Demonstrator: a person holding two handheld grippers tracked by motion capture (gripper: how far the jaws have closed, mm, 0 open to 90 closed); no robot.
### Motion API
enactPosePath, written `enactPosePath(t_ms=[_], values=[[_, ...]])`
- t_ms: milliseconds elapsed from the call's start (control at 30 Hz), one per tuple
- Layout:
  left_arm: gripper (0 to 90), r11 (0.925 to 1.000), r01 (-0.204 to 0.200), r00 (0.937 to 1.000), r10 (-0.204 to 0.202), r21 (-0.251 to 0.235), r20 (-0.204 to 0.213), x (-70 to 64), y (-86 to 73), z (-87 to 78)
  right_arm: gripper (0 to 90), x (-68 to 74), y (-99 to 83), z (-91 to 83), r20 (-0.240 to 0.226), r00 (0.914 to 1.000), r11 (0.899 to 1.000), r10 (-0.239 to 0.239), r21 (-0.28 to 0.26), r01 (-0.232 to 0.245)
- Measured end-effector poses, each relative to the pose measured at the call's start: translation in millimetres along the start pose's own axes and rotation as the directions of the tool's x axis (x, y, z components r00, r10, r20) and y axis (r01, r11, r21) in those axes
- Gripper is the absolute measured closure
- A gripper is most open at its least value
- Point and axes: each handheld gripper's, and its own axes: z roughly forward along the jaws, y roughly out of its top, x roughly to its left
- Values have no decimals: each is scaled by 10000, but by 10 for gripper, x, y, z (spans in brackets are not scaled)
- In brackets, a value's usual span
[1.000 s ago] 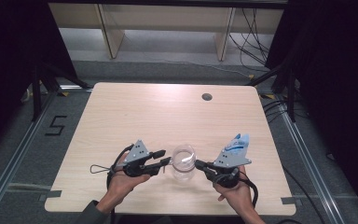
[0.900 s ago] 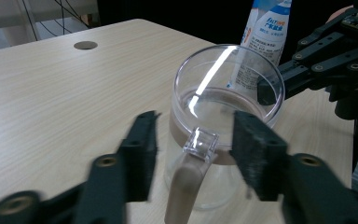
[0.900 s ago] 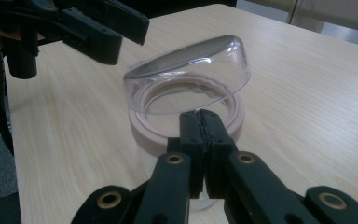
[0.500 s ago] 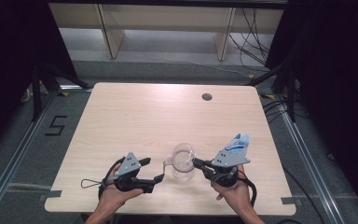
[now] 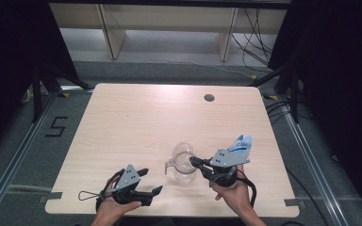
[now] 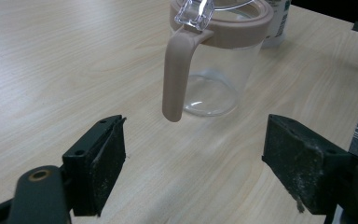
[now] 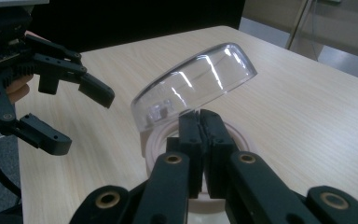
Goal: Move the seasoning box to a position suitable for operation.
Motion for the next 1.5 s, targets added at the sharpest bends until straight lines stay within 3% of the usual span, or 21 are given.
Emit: enactPosePath(t_ms=[67, 267, 333, 367, 400, 467, 567, 600, 633, 667, 733, 967, 1000, 1033, 1167, 1267, 1300, 1500], values=[[202, 10000, 55, 10000, -55, 28, -4, 14, -23, -5, 885, -13, 33, 14, -110, 9993, 9993, -359, -60, 359], [201, 9998, 196, 9997, -195, 85, -161, 49, -49, 2, 885, 53, 89, 70, -226, 9986, 9988, -472, -175, 468], [201, 9997, 250, 9995, -249, 73, -201, 57, -46, -1, 885, 76, 106, 82, -420, 9981, 9989, -459, 4, 459], [201, 9997, 212, 9995, -210, 88, -222, 63, -43, -6, 885, 78, 108, 100, -451, 9973, 9982, -573, -188, 565], [201, 9997, 224, 9995, -222, 90, -226, 69, -44, -6, 884, 90, 112, 105, -230, 9979, 9979, -600, -278, 593], [200, 9992, 402, 9989, -401, 49, -249, 67, -48, -1, 883, 106, 128, 105, -446, 9973, 9983, -585, -103, 581], [200, 9998, 199, 9995, -197, 90, -234, 78, -41, -7, 883, 121, 140, 116, -383, 9970, 9977, -673, -147, 668], [200, 9993, 368, 9990, -366, 79, -254, 69, -45, -5, 883, 130, 142, 120, -406, 9973, 9980, -618, -141, 612], [200, 9998, 175, 9995, -173, 75, -266, 82, -40, -9, 883, 138, 143, 132, -441, 9974, 9981, -570, -245, 559], [201, 9997, 248, 9993, -246, 53, -297, 82, -38, -10, 883, 133, 144, 136, -442, 9969, 9976, -646, -274, 634], [200, 9997, 245, 9992, -243, 44, -303, 82, -39, -13, 883, 141, 143, 141, -697, 9965, 9989, -464, -117, 457], [200, 9999, 153, 9997, -152, 63, -204, 85, -35, 2, 881, 151, 137, 147, -482, 9975, 9985, -526, -192, 518], [200, 9998, 175, 9996, -174, 52, -208, 86, -35, 4, 881, 154, 138, 143, -564, 9975, 9990, -433, -107, 428], [199, 9994, 334, 9992, -335, -61, -222, 78, -35, 11, 881, 142, 140, 148, -563, 9960, 9975, -689, -206, 678], [198, 9997, 257, 9993, -256, 44, -271, 78, -33, 11, 881, 164, 129, 158, -586, 9969, 9983, -528, -265, 513], [197, 9992, 387, 9989, -387, 13, -250, 64, -28, 15, 881, 161, 116, 166, -673, 9948, 9970, -760, -197, 749], [196, 9993, 362, 9990, -361, 43, -259, 66, -26, 16, 878, 180, 109, 160, -774, 9958, 9988, -494, -11, 495], [196, 9998, 210, 9996, -210, -4, -195, 68, -12, 23, 875, 173, 101, 183, -760, 9945, 9973, -724, -211, 710]])
